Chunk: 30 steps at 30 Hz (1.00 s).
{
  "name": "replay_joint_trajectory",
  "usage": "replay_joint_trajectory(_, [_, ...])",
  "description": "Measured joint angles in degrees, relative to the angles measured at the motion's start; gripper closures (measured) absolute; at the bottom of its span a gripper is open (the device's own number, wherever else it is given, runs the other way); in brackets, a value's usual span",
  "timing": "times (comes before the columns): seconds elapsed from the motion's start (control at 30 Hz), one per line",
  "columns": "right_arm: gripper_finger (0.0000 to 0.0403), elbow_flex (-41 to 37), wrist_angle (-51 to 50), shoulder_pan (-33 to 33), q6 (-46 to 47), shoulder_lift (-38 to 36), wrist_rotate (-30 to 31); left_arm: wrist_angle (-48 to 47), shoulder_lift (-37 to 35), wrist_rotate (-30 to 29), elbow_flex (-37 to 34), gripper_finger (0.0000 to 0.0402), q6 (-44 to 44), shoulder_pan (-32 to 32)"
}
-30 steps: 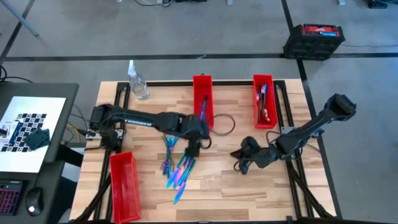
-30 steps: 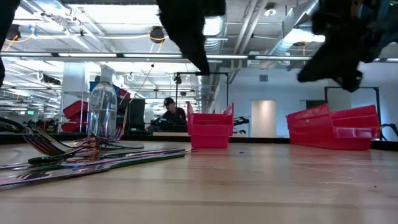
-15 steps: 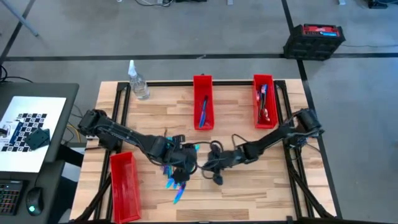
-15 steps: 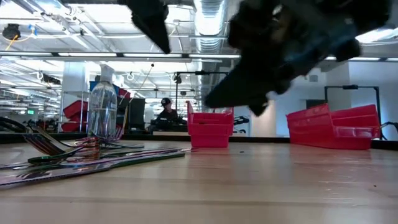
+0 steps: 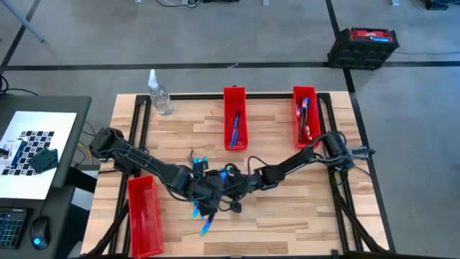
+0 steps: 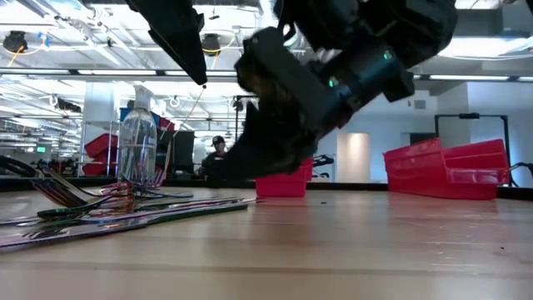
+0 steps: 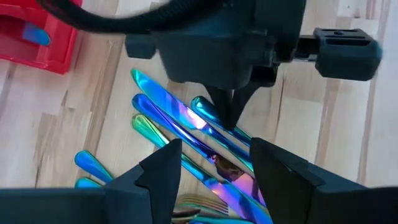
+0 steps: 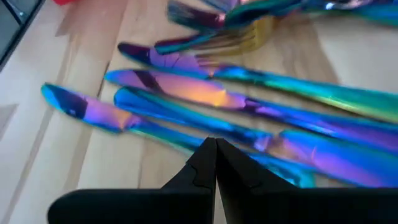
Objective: Sort silverware
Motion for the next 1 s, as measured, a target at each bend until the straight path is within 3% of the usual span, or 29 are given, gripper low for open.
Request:
replay_joint_trajectory(0.33, [0.0403, 0.1, -1.3, -0.5, 0.8, 1.1, 0.2, 0.3, 0.0, -0.4, 0.0, 0.0224, 0.6, 0.0])
replay_joint_trajectory(0.57, [0.0403, 0.3, -10.0, 1.6, 0.1, -0.6, 0.8, 0.2, 0.0, -0.3, 0.0, 0.0224, 0.7, -0.1])
replay_joint_trajectory(0.73, [0.0403, 0.5, -3.7, 2.2, -0.8, -1.4, -0.5, 0.2, 0.0, -0.3, 0.0, 0.0224, 1.5, -0.1])
replay_joint_trajectory(1.0, [0.0403, 2.9, -3.0, -1.4, -1.2, 1.4, 0.0, 0.3, 0.0, -0.5, 0.0, 0.0224, 2.6, 0.3])
